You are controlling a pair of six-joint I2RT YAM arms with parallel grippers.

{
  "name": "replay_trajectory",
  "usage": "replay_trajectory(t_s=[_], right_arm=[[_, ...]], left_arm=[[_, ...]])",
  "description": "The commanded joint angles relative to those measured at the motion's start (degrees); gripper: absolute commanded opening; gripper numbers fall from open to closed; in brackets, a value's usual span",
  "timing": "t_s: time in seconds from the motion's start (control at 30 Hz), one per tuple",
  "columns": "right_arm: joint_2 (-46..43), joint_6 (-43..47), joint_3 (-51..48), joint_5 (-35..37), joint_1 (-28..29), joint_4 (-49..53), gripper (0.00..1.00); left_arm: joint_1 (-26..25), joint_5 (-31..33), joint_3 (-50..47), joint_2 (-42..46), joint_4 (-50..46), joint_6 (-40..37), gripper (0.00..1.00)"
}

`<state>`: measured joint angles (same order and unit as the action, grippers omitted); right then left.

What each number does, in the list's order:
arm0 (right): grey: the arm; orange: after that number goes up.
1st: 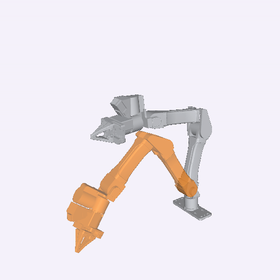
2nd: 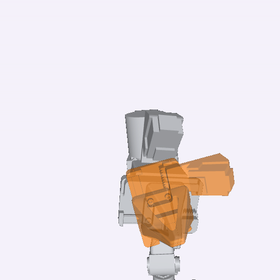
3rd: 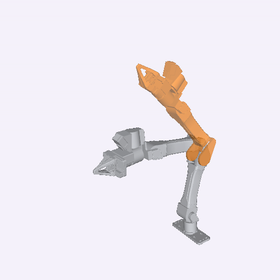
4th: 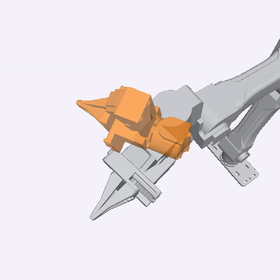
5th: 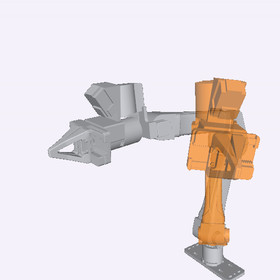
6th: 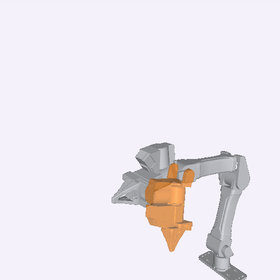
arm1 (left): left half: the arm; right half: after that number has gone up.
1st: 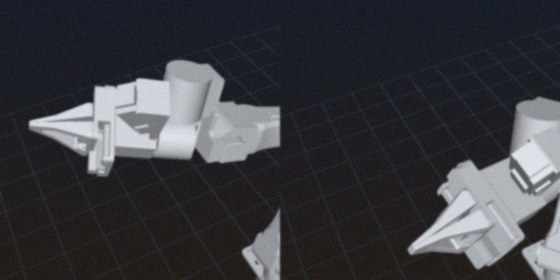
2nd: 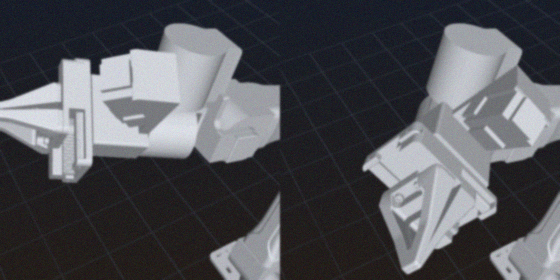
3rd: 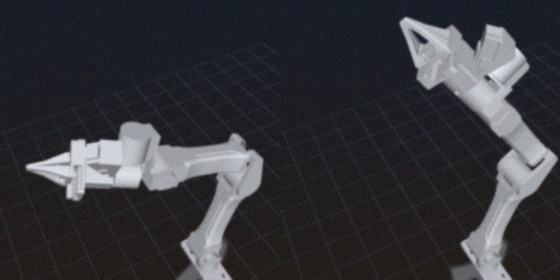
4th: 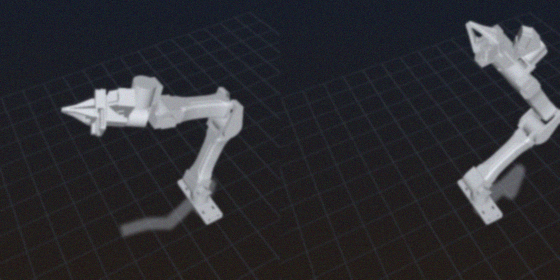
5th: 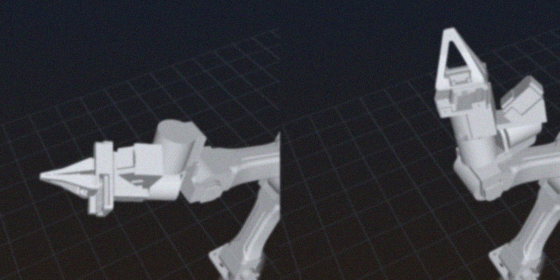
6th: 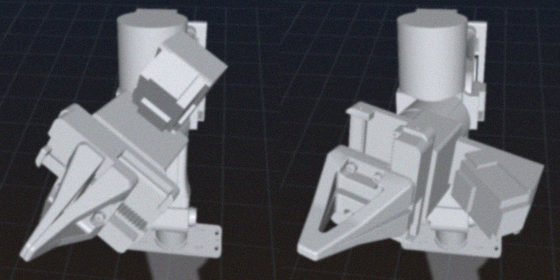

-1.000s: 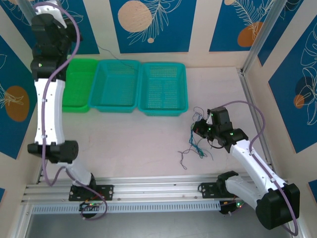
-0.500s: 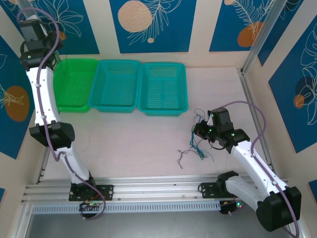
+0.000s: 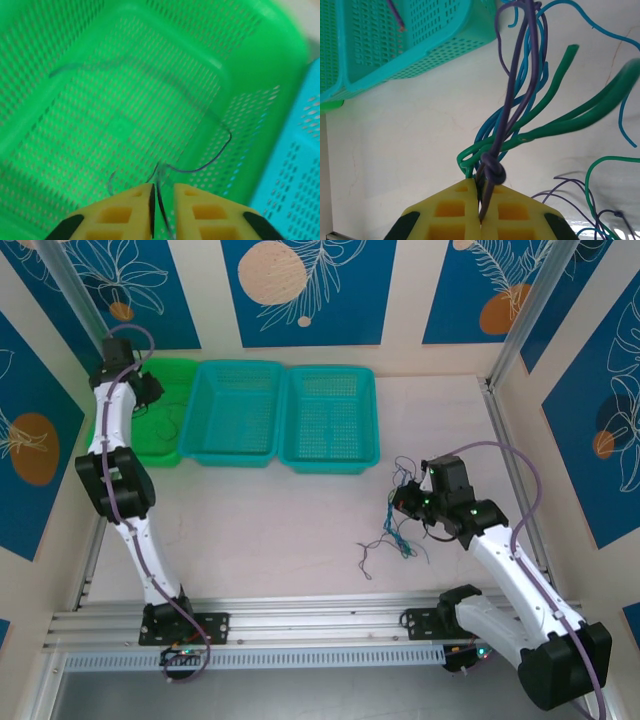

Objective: Untangle the cables

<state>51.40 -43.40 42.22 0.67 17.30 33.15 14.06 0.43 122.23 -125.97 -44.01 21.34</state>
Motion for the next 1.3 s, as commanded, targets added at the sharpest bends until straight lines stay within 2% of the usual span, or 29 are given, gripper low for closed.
replay_trajectory(t_s=[0.0, 0.1, 0.17, 0.3, 0.47, 0.57, 0.67, 0.77, 0.9, 1.03, 1.27], right_arm=[[-1.17, 0.51, 0.13, 0.16, 0.3, 1.18, 0.0], [-1.27, 0.78, 0.54, -0.02, 0.29, 1.35, 0.0], [-1.38, 0.86, 0.66, -0.18, 0.36, 1.48, 0.0], [-1.18, 0.69, 0.67, -0.79, 0.37, 0.66, 0.0], [-0.86, 0.16, 0.93, -1.96, 0.54, 0.03, 0.0], [-0.6, -0.02, 1.08, -2.72, 0.61, -0.1, 0.0], [0.06, -0.26, 1.48, -4.34, 0.67, -0.54, 0.0], [0.97, -1.32, 1.61, -6.76, 0.57, -2.22, 0.0], [2.04, -3.08, 1.67, -9.8, 0.6, -4.49, 0.0], [3.24, -4.69, 1.62, -12.85, 0.29, -6.39, 0.0], [5.53, -8.0, 2.07, -18.72, -1.02, -10.29, 0.0]], left_arm=[[1.67, -1.56, -5.79, 3.75, 5.95, 1.61, 0.33], [2.84, -0.96, -11.22, 7.18, 9.66, 2.38, 0.56], [3.4, -1.08, -13.67, 9.74, 11.22, 2.56, 0.66], [3.51, -3.26, -18.88, 16.69, 14.64, 4.5, 0.75], [2.77, -9.21, -29.94, 28.51, 23.23, 11.97, 0.75], [0.17, -14.01, -35.69, 35.13, 27.33, 14.71, 0.71], [-5.31, -18.14, -40.37, 41.31, 29.4, 14.99, 0.7], [-13.94, -19.4, -45.84, 47.08, 32.41, 14.0, 0.69], [-27.03, -19.42, -53.2, 52.82, 36.57, 12.49, 0.69], [-40.22, -15.11, -60.35, 56.83, 38.51, 7.15, 0.68], [-57.6, -16.63, -73.81, 59.06, 49.08, -0.97, 0.68]])
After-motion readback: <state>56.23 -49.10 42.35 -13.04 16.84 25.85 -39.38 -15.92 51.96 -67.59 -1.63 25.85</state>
